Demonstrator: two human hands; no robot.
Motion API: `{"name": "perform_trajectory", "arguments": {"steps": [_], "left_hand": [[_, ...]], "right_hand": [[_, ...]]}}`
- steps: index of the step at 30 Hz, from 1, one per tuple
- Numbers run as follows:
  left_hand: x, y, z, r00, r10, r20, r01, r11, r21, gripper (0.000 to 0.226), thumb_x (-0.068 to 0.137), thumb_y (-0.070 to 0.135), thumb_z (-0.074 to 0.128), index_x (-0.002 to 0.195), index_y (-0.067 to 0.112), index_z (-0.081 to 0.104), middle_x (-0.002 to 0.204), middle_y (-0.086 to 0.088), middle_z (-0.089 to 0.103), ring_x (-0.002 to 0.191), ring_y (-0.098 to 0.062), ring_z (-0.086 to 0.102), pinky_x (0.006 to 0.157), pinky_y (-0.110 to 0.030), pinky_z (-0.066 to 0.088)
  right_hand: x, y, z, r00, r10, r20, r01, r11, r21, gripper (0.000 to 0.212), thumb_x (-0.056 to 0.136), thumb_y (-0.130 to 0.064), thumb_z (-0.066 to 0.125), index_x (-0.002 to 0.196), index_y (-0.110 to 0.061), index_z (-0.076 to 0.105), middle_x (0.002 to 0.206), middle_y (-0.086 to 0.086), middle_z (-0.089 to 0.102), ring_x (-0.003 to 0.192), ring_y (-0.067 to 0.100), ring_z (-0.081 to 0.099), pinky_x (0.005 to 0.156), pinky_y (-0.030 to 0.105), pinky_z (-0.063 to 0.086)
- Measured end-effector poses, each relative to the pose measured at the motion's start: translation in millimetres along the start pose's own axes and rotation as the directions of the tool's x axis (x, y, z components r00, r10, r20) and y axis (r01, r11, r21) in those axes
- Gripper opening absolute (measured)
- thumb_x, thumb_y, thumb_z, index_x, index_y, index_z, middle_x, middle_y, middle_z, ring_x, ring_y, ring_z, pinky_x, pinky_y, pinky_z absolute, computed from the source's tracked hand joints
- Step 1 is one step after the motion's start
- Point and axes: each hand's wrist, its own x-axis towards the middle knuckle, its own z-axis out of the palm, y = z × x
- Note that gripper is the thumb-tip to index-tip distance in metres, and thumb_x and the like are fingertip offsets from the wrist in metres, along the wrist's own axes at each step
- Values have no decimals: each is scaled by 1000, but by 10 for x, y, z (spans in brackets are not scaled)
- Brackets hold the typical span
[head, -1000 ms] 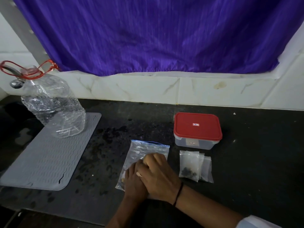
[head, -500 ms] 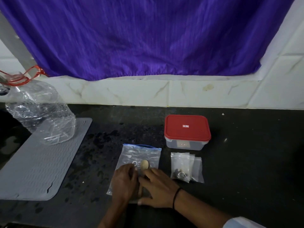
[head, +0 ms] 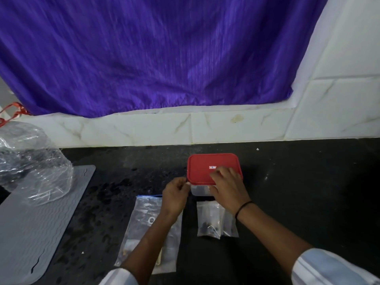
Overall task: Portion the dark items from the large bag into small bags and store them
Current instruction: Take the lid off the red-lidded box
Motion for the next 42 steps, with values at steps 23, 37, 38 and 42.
{"name": "perform_trajectory", "arguments": {"steps": [23,37,38,42], "left_hand": [[50,58,275,923,-382,41,334,747,-575,18,97,-4,49,102,-3,65,94,-22,72,78,-24,69,67,-30,60],[166,-129,447,904,-425,45,385,765,-516,23,104,15,46,104,-6,58,89,-27,63,78,-31,64,65,-42,61],[169,-119,457,909,-414,41,375,773,-511,24,104,14,45,104,-6,58,87,-24,62,75,-29,63,59,-37,58],[192,-150,482,902,-431,42,392,772,-500,29,103,12,42,112,-10,58,95,-28,66,78,-31,67,56,-30,57]], "right_hand": [[199,-263,185,971,-220,92,227,971,-75,23,77,-21,74,97,-13,65,95,8,63,86,27,61,76,42,55],[309,-408,260,961,-266,-80,251,954,-163,13,81,-17,72,84,-12,60,78,7,57,57,24,59,46,32,48],[322,-406,217,959,-256,-121,238,960,-150,16,80,-21,74,80,-13,60,74,4,56,51,21,57,42,29,44],[336,-377,137,949,-215,-230,198,976,-94,22,79,-23,78,77,-15,58,70,1,55,43,14,50,33,22,35]]}}
